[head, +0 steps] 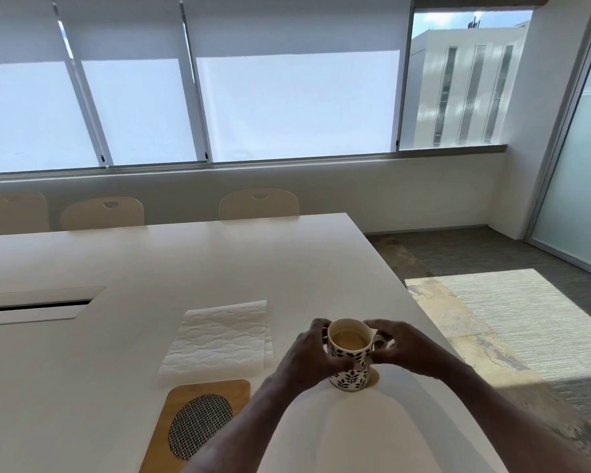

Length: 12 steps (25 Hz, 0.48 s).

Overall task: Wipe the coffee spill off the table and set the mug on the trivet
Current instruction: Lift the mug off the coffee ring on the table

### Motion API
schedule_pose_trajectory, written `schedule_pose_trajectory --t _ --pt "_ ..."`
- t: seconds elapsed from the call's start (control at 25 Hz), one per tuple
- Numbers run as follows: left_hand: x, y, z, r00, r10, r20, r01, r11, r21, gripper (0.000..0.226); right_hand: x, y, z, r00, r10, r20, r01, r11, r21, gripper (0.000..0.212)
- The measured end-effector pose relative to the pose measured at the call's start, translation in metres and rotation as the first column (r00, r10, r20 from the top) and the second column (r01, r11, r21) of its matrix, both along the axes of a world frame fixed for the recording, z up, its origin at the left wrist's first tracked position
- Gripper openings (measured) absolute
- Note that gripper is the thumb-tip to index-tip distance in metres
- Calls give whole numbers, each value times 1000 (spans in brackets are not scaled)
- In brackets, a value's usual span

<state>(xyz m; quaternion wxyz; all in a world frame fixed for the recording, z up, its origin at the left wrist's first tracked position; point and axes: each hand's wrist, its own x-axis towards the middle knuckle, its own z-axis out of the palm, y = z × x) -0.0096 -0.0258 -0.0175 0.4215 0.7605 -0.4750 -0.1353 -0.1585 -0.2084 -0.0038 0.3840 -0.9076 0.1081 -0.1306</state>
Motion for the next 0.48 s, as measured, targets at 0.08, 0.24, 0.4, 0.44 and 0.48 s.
schedule_pose_trajectory --t 0.08,0.24,0.4,0.44,0.48 --pt "1 0 0 1000 -11 -1 11 1000 0 84 1 -1 0 1000 10 2 -10 1000 14 53" --pt "3 -2 3 999 -51 4 51 999 -8 97 2 -4 1 1000 25 -3 -25 999 38 53" --pt "2 -2 7 998 -57 17 57 998 -8 74 4 -8 -2 999 37 -14 -36 996 77 54" --pt "3 -3 6 998 -53 20 53 999 -6 74 4 -9 -3 999 37 -17 -35 995 92 55" --pt "2 -3 6 998 -50 27 50 999 -5 74 4 -10 -4 999 36 -17 -34 994 102 56"
